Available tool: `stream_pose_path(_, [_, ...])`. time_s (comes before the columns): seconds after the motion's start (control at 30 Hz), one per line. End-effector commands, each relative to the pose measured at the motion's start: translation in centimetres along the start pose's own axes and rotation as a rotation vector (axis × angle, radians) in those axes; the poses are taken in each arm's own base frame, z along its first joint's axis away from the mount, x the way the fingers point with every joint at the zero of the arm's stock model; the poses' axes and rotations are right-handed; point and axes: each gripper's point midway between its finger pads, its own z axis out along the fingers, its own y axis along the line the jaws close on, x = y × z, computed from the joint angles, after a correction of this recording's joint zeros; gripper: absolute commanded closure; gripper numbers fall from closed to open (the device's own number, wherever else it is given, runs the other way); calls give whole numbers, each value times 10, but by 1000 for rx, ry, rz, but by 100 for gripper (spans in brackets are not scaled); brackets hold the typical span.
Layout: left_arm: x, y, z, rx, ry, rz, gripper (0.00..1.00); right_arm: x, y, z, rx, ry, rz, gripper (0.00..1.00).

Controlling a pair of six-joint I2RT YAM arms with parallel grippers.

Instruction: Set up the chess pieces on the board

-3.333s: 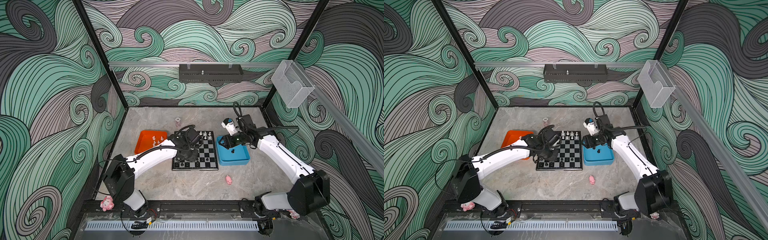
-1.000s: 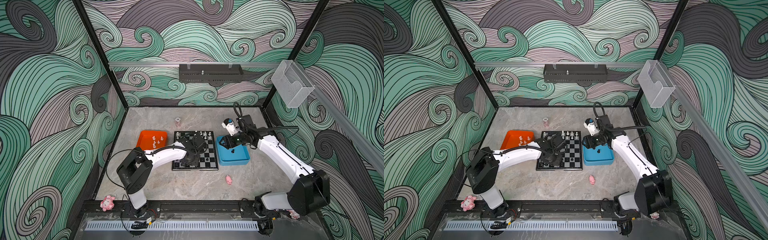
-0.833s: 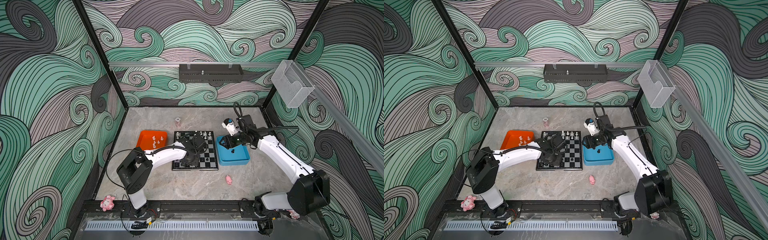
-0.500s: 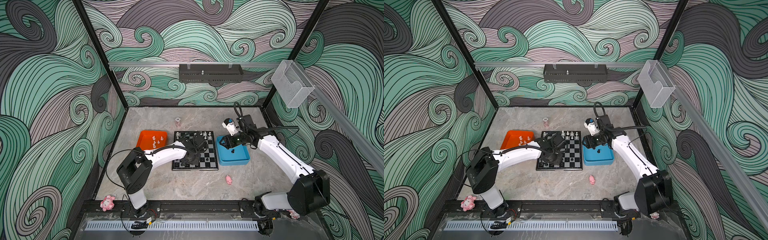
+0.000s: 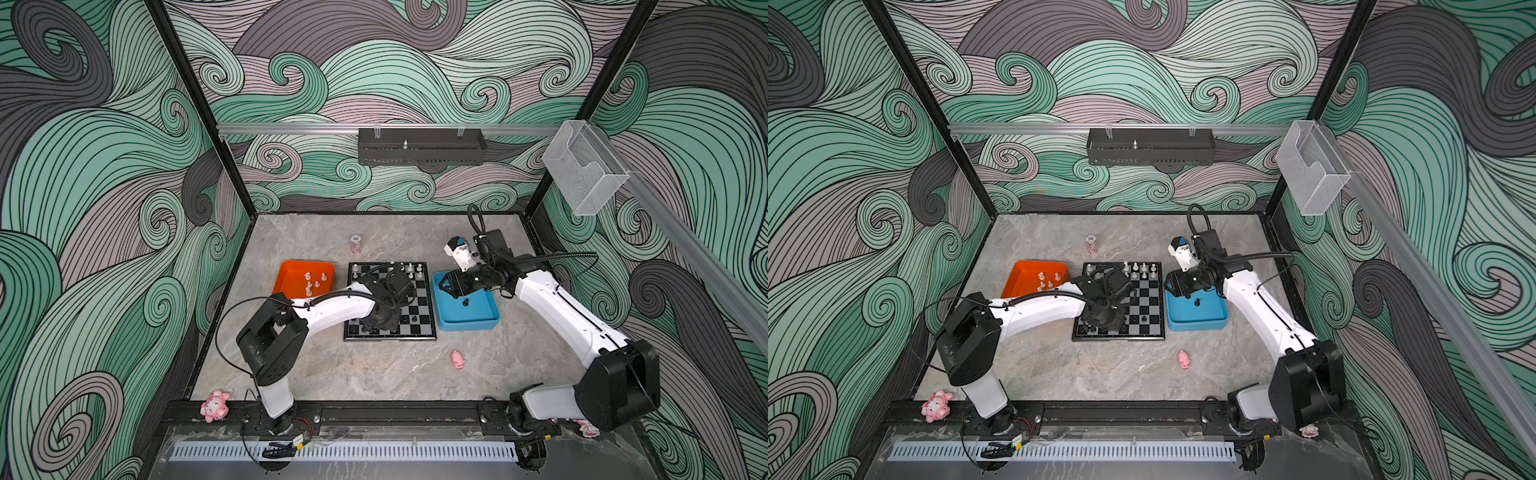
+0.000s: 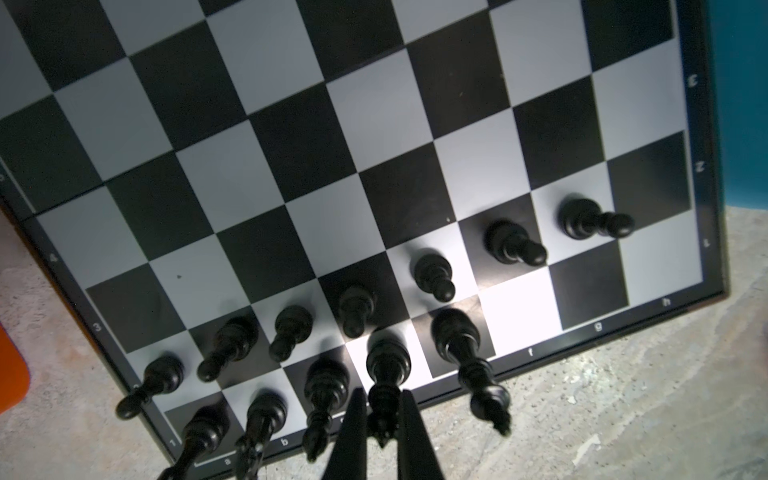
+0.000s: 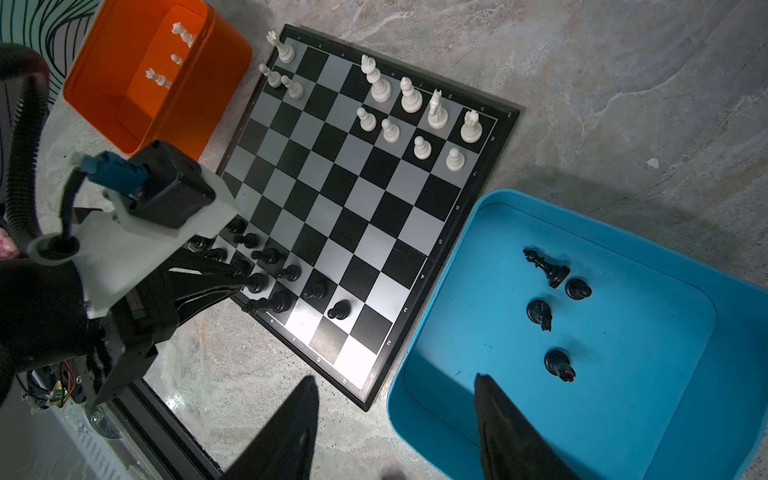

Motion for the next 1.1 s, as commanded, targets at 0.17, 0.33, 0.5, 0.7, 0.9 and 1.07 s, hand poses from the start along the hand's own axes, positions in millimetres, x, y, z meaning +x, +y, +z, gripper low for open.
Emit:
stream_pose_path(0.17, [-5, -7, -3, 1, -10, 2, 99, 3, -1, -1, 3, 3, -7, 39])
stream_pose_path(0.33, [-4, -7, -2, 2, -5, 5, 99, 3, -1, -1, 4, 3, -7, 39])
stream_pose_path(0.5, [-3, -8, -1, 3, 0, 7, 99, 3, -1, 0, 3, 3, -7, 39])
stream_pose_path(0.7, [-2, -8, 0, 2, 3, 7, 99, 4, -1, 0, 3, 6, -6, 39])
stream_pose_path(0.9, [-2, -6, -1, -7, 5, 8, 99, 4, -2, 0, 3, 4, -6, 39])
stream_pose_path(1.07, [-1, -3, -2, -25, 6, 9, 99, 4, -1, 0, 3, 6, -6, 39])
